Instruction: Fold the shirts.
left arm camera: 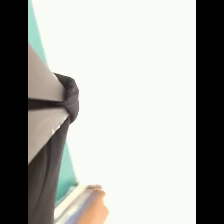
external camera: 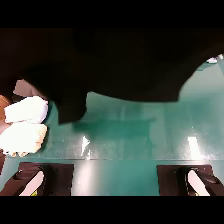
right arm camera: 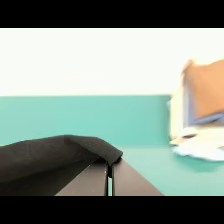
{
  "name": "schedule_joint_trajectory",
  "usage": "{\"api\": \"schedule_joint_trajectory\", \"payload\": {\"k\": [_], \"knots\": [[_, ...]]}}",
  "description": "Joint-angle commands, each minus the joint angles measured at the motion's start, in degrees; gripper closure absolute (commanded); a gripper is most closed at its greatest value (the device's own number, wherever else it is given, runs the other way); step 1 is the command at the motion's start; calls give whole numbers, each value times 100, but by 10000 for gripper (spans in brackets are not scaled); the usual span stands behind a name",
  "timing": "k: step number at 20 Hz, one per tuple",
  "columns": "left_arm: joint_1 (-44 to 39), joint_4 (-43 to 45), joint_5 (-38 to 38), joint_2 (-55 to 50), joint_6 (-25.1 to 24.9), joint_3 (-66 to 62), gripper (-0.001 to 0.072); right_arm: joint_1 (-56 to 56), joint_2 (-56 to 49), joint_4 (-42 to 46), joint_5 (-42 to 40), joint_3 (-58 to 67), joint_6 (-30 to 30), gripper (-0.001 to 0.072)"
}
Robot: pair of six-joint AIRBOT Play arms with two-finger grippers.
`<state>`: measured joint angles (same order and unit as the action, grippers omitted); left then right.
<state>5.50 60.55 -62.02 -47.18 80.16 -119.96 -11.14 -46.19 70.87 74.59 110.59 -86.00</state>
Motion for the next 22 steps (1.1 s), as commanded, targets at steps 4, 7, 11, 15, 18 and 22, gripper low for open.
{"api": "schedule_joint_trajectory", "payload": {"k": [4, 7, 11, 15, 18, 22], "knots": [[0, -15, -68, -85, 258, 487, 683, -1462, -699, -748, 1117, 1117, -9, 701], [0, -111, -789, -439, 293, 1698, 683, -1143, -1163, -1069, 1322, 184, -9, 702], [-289, -129, -938, -1252, 131, 3265, 682, -236, -2240, -330, 2009, -1001, -179, 701], [-522, -70, -525, -2586, -105, 4092, 682, 474, -3491, -22, 1679, -1668, -214, 701], [-498, -33, 455, -3663, -111, 4059, 682, 691, -4524, -39, 992, -1491, -208, 701], [-498, -55, 1062, -4649, -109, 3501, 682, 710, -5608, -85, 616, -470, -210, 701]]}}
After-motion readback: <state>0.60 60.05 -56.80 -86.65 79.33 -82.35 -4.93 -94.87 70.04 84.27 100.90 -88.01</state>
